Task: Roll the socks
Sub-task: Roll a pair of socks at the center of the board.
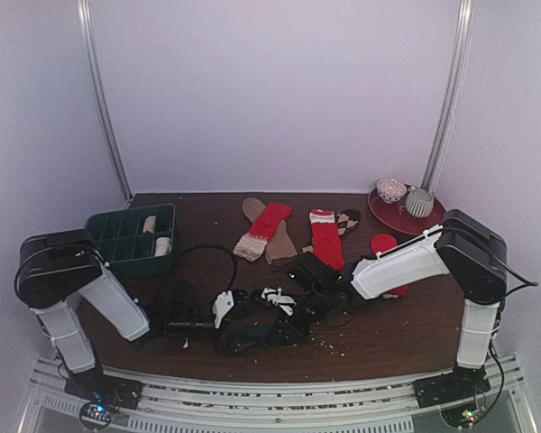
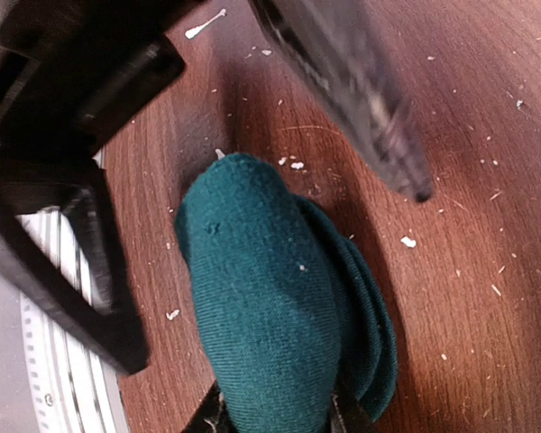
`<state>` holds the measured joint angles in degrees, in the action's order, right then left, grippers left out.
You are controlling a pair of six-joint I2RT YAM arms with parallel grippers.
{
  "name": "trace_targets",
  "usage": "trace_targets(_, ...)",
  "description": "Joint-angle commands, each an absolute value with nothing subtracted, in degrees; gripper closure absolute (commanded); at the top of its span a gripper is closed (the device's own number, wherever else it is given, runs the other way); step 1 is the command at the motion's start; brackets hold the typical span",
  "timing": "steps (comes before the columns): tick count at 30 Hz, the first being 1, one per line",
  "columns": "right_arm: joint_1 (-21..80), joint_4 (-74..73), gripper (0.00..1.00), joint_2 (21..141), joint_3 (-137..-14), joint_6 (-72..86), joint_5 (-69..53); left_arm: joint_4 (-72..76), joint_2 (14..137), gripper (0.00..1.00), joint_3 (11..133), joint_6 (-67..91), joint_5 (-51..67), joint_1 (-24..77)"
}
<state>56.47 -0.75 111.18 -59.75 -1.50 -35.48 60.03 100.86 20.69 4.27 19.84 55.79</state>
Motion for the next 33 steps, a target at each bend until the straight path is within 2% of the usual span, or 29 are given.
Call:
trace_targets(1, 57.44, -14.94, 0.75, 117.6, -55.2, -0.68, -31.55, 65.15, 103.85, 0.23, 19.72, 7.93, 22.91, 55.08)
trace_targets(20, 57.45, -15.86, 0.75, 117.98, -55.72, -0.53, -30.64, 68.14, 109.18, 0.3, 21.75, 13.05, 29.26, 52.3)
trace_targets(30, 57.49, -16.42, 0.75, 117.78, -55.94, -0.31, -29.8, 42.72, 99.54, 0.33, 25.32, 8.18, 20.92, 52.12)
trace_targets(33, 57.47, -16.48, 0.75, 117.85, -56.06, -0.43, -29.67, 35.81, 94.66, 0.29, 25.76, 5.97, 18.41, 52.13)
